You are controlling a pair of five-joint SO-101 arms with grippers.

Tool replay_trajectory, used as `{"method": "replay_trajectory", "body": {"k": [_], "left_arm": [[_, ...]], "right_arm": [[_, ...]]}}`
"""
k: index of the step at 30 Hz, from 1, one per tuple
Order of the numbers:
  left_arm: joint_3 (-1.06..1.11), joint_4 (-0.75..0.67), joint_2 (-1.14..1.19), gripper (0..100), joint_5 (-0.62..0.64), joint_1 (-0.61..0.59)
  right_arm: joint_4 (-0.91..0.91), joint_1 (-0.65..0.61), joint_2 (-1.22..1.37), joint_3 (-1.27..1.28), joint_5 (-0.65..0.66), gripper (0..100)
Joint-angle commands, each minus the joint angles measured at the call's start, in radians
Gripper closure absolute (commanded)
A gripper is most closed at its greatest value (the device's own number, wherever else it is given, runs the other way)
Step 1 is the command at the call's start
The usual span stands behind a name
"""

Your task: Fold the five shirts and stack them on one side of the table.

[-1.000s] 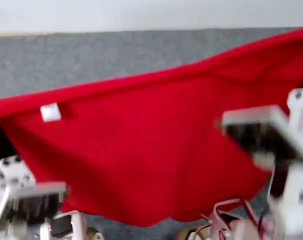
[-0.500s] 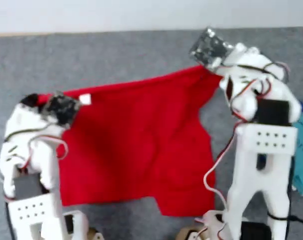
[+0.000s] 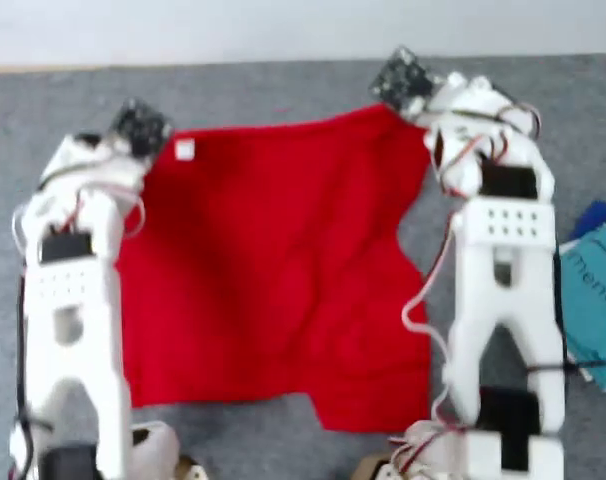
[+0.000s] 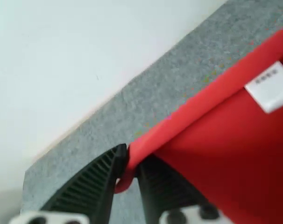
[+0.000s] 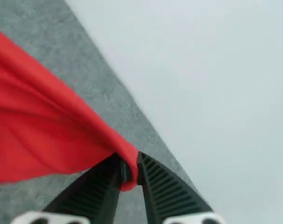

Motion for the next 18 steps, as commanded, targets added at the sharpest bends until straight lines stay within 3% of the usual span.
{"method": "replay_trajectory", "body": {"k": [1,5,9,13,18], "left_arm": [[-0.243,-0.025,0.189,100,-0.006,0.002],[-0.469,-0.025,0.385,100,0.075,-0.003],[-0.659,0.017,0.539,100,0.080,0.002],[-0.832,0.164,0.664,100,0.080,0.003],[-0.958,0.427,0.744,100,0.078,0.003]], "right_arm": [[-0.027,0.002,0.134,-0.252,-0.014,98.7],[-0.025,0.005,0.311,-0.471,-0.011,98.7],[-0.025,-0.001,0.452,-0.666,-0.009,98.7],[0.001,-0.002,0.559,-0.809,-0.009,98.7],[0.222,-0.008,0.601,-0.913,-0.009,98.7]]}}
